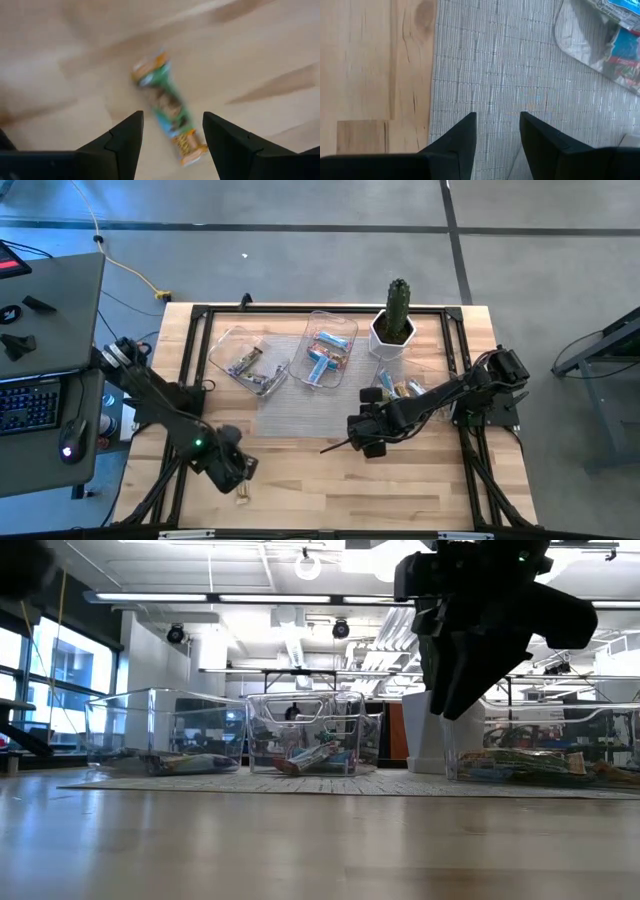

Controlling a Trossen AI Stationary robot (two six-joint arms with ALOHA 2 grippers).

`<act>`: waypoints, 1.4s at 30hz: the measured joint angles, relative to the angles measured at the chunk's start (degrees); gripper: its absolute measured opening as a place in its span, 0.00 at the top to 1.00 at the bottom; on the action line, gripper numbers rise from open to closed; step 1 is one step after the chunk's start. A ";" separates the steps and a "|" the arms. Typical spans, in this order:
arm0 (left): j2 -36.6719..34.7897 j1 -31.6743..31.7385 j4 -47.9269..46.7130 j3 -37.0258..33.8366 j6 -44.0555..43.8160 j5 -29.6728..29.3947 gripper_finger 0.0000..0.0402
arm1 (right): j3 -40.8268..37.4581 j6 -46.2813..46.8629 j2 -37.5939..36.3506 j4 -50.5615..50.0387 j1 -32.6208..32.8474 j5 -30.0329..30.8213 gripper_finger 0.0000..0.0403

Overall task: Pick and place Granola Bars by type
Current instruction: Put the yellow granola bar into the right transparent bin

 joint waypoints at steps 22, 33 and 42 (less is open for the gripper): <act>10.22 -1.79 17.39 -6.30 -9.93 2.38 0.50 | 0.00 -1.35 0.00 2.96 -0.13 -0.03 0.67; 10.26 -1.86 17.08 -6.36 -8.34 -2.15 0.50 | 0.00 -2.91 0.00 5.72 -0.13 -0.19 0.67; 10.46 -1.68 19.76 -6.61 -6.12 -10.69 0.50 | 0.00 -3.97 0.00 6.45 -0.13 -0.20 0.67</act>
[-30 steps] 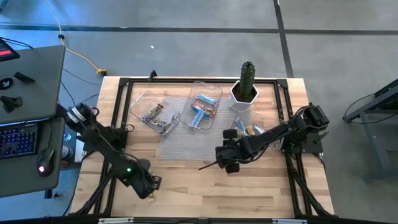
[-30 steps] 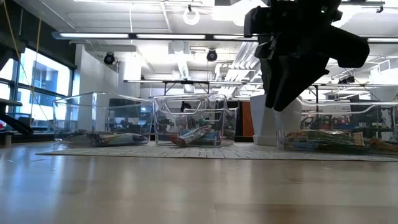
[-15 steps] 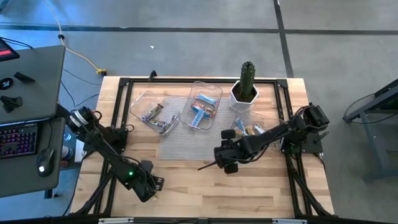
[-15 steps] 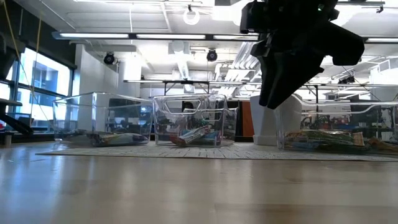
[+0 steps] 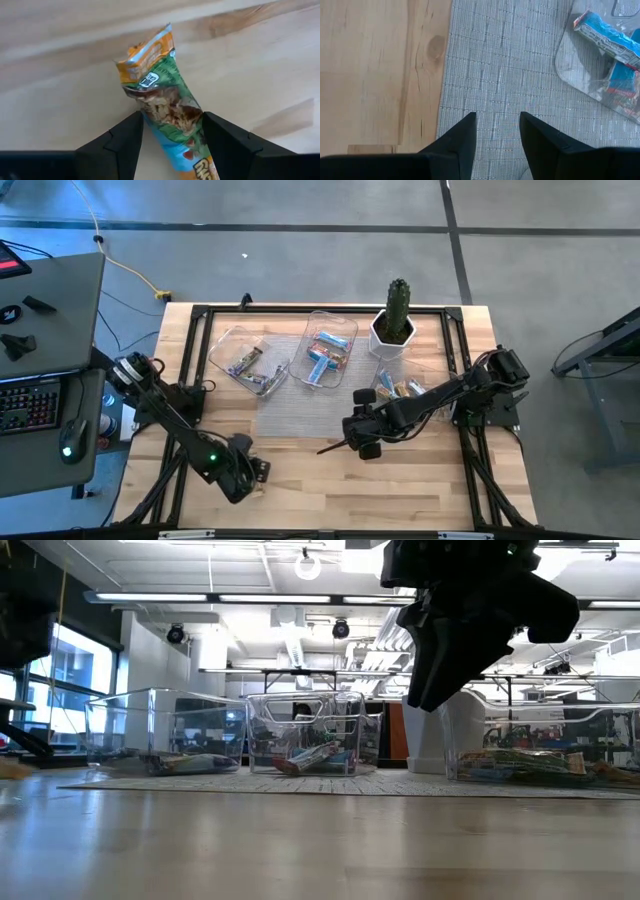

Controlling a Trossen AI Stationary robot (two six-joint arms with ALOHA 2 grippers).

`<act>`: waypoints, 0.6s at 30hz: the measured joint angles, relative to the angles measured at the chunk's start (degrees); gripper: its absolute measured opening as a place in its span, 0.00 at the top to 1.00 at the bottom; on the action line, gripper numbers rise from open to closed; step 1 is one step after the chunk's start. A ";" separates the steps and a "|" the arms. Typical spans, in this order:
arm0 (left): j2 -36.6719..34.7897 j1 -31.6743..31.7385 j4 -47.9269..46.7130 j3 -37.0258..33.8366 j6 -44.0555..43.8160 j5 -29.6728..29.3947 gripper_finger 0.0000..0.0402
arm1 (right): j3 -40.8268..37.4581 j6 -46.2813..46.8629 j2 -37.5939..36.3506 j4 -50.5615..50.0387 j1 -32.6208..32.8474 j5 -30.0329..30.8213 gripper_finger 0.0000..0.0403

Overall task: Pick and place Granola Bars by type
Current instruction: Put the yellow granola bar into the right transparent bin

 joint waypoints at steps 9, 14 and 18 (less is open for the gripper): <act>2.72 1.59 -2.48 0.38 2.74 0.15 0.50 | 0.00 0.00 0.00 0.02 0.00 0.00 0.67; 3.67 2.95 -2.23 0.46 2.78 1.34 0.52 | 0.00 -0.36 0.00 0.04 0.00 0.00 0.67; 3.15 3.21 -2.94 1.37 2.81 0.30 0.58 | 0.00 -0.70 0.00 0.81 0.00 -0.10 0.67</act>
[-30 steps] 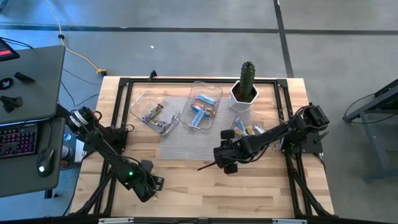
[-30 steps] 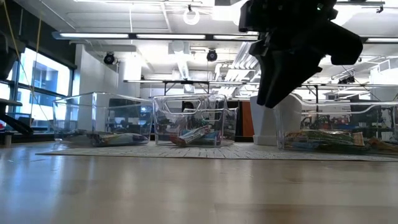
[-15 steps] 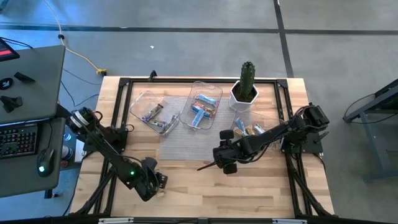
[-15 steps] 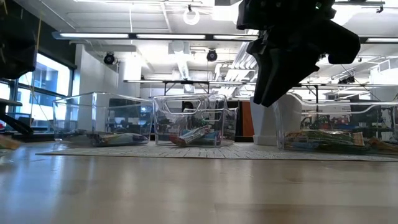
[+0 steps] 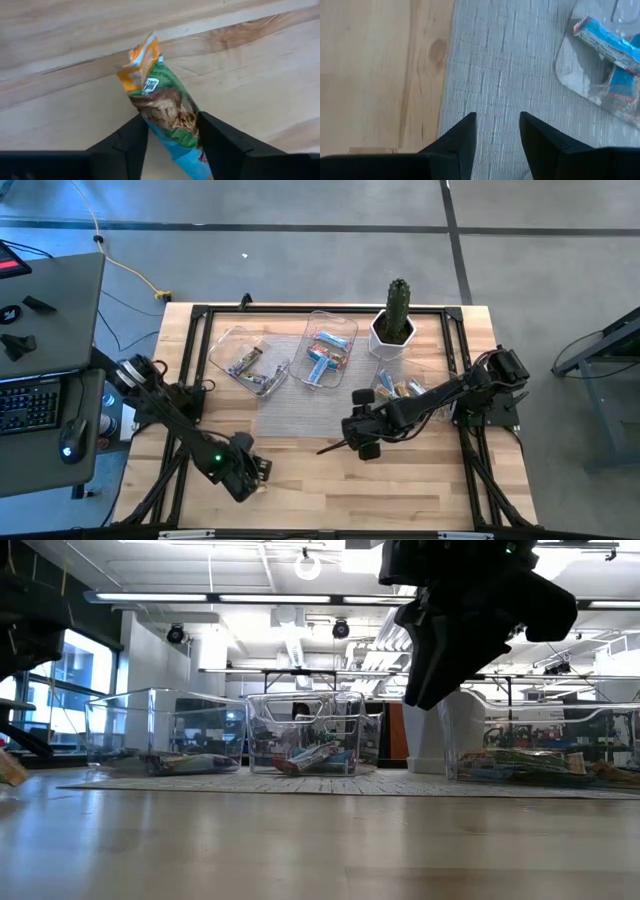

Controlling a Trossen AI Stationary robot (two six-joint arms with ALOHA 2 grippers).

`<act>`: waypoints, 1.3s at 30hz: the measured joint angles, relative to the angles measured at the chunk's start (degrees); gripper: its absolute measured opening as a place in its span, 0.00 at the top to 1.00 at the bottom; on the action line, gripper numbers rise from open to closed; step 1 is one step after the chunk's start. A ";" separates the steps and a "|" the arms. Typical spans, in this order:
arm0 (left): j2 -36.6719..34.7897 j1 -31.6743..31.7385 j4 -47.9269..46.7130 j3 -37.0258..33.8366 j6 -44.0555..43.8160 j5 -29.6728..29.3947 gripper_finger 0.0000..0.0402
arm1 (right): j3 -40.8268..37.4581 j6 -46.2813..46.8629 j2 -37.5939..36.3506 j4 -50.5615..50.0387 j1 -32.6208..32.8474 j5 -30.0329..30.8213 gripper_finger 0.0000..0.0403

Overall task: Pick and place Granola Bars by type
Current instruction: Put the yellow granola bar into the right transparent bin

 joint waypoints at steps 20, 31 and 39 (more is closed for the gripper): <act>-1.82 7.14 21.37 1.05 27.17 -19.58 0.83 | -0.02 -2.13 -5.69 0.07 2.75 0.56 0.67; -1.82 24.57 53.31 1.12 75.10 -8.53 0.83 | 0.00 0.49 -19.06 -6.48 7.05 -0.31 0.67; -1.82 35.28 64.32 1.14 89.05 0.48 0.83 | 0.00 19.76 -29.44 -20.14 13.64 16.38 0.67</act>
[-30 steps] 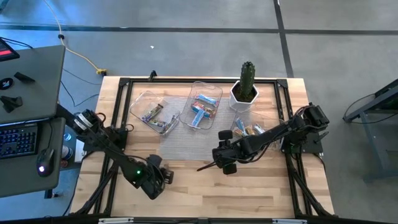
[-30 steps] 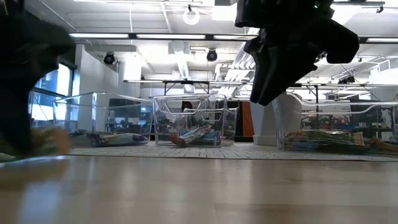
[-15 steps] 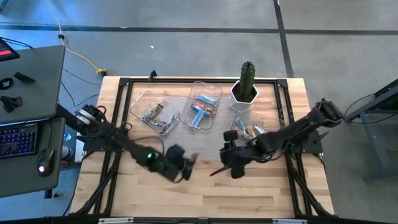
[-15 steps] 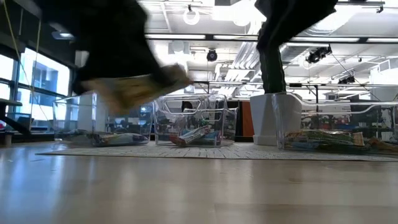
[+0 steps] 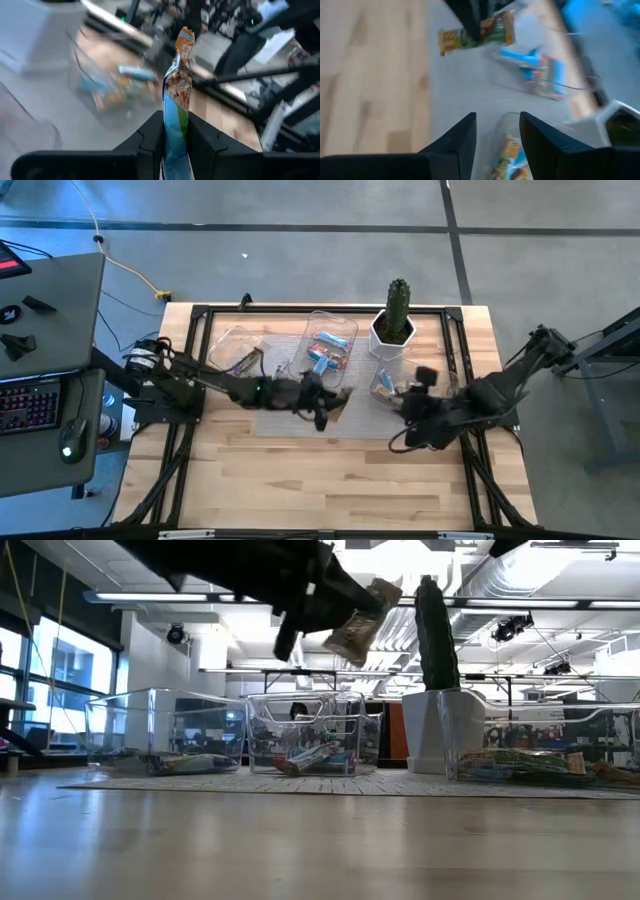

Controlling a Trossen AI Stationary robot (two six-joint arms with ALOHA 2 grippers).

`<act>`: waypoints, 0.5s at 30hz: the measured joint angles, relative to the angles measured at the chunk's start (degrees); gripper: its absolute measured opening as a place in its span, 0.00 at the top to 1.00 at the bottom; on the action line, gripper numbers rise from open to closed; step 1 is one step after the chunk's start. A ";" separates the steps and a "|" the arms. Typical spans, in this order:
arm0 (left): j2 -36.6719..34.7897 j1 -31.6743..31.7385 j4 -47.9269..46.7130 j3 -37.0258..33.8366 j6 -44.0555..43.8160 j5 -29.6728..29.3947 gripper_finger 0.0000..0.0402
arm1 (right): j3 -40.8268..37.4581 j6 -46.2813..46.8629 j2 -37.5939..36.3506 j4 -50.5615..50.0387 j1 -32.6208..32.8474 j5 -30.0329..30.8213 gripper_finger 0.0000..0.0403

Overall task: Pick and place Granola Bars by type
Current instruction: Put the yellow granola bar into the right transparent bin

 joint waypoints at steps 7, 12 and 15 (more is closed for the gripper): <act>4.86 6.41 10.88 4.44 10.22 2.34 0.83 | 0.00 11.88 -2.27 -6.72 2.82 12.78 0.67; 15.00 7.82 12.20 16.99 20.96 5.68 0.83 | -0.04 10.77 -1.97 -5.29 2.47 9.72 0.67; 22.37 7.88 11.38 26.97 26.67 5.77 0.83 | -0.04 11.02 -1.99 -4.40 2.56 3.21 0.67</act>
